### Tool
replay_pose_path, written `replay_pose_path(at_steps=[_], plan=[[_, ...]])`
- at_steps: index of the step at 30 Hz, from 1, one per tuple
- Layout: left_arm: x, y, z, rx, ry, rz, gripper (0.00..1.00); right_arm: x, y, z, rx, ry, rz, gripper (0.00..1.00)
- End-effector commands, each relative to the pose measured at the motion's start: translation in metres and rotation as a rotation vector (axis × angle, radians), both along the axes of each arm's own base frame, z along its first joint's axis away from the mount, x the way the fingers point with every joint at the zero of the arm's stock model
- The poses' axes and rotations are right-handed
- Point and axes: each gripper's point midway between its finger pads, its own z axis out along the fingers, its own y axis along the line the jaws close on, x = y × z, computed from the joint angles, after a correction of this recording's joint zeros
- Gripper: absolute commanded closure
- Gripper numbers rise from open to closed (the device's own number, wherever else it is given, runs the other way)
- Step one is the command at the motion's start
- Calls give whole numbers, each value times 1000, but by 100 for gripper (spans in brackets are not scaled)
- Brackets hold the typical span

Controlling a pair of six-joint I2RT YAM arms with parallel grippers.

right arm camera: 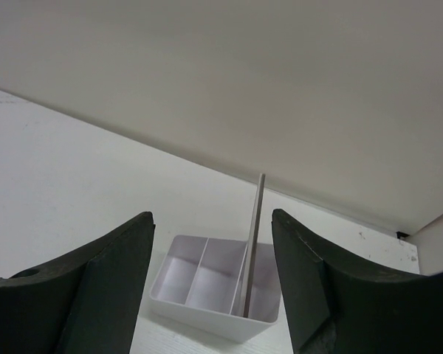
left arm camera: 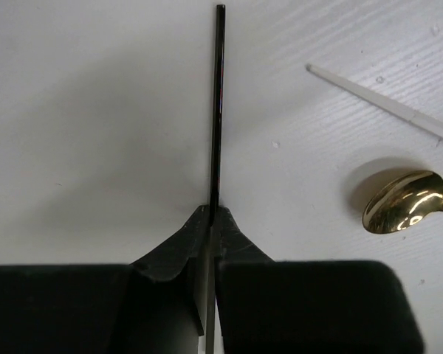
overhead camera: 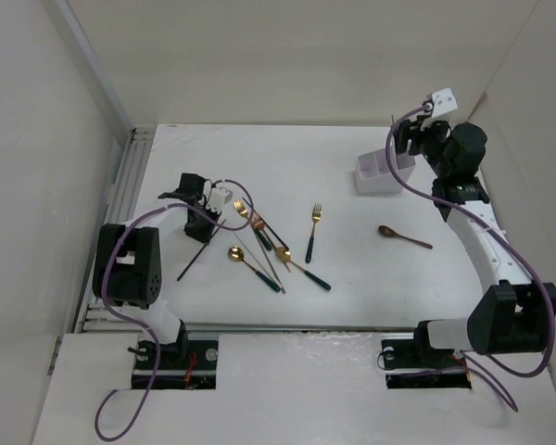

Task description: Sort the eating utensils into containers

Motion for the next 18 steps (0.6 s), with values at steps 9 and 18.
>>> replay_pose_path(at_steps=[9,18], plan=[[38,12,22,-98,-19,147,100,-30,12,54,-31,-153,28,29],[89,-15,138,-296,-283,125,100,-48,68,42,-54,-146,238,29]])
